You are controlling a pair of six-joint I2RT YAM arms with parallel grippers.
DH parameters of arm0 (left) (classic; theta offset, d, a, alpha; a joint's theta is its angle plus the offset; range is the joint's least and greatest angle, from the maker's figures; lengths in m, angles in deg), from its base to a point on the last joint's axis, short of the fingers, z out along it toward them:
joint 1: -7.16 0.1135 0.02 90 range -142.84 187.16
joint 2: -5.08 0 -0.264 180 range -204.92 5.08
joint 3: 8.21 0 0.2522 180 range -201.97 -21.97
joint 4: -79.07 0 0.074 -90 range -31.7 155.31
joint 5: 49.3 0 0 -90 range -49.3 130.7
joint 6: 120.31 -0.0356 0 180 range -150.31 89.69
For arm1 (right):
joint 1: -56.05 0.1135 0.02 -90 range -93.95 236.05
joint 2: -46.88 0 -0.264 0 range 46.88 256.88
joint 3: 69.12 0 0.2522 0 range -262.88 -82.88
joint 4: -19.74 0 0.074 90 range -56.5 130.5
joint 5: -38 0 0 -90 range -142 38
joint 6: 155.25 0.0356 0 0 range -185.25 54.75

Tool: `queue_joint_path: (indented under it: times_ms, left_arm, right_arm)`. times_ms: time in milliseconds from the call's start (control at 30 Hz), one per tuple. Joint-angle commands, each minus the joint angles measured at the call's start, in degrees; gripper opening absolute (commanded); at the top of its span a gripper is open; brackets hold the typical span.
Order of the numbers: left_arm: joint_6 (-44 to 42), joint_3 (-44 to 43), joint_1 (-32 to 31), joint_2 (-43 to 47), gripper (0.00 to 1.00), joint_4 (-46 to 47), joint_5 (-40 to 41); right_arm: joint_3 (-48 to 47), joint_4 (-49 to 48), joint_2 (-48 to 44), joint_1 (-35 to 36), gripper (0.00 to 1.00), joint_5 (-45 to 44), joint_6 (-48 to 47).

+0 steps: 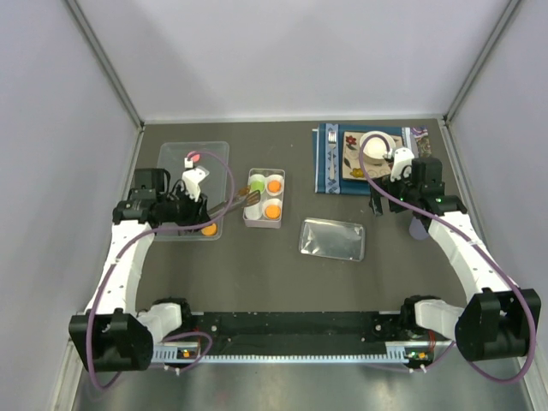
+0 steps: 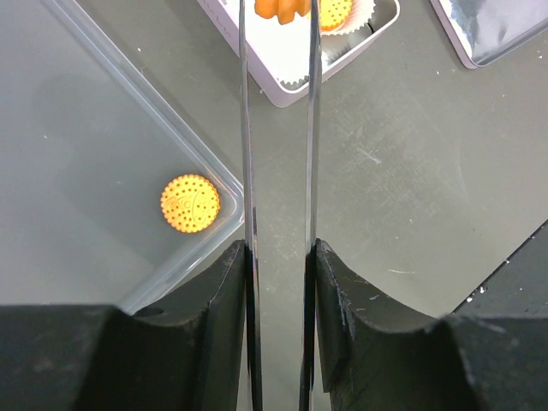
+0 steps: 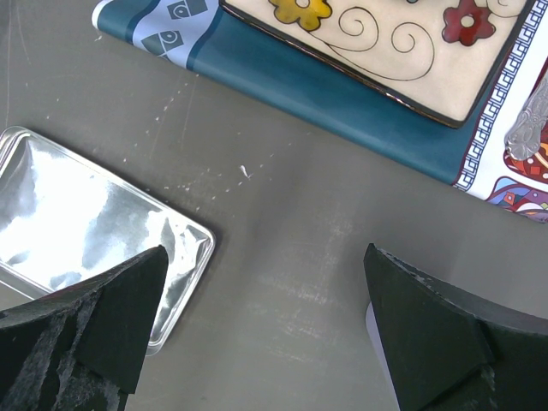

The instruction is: Pack the cookies

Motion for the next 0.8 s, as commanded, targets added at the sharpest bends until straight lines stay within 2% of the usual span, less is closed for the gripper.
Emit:
queue_joint_path:
  times_ms: [0,767]
  left_arm:
    - [1.1,0.3,-1.7,-0.5,0.00,4.5,1.3]
    - [0.1,2.4,-4.8,-0.8,0.00,5.2,4.6]
  right_arm:
    - [-3.2,-1.0,-0.3,1.0,0.99,0.4,-0.6]
    - [-3.3,-0.8,-0.3,1.0,0.99,0.8,-0.7]
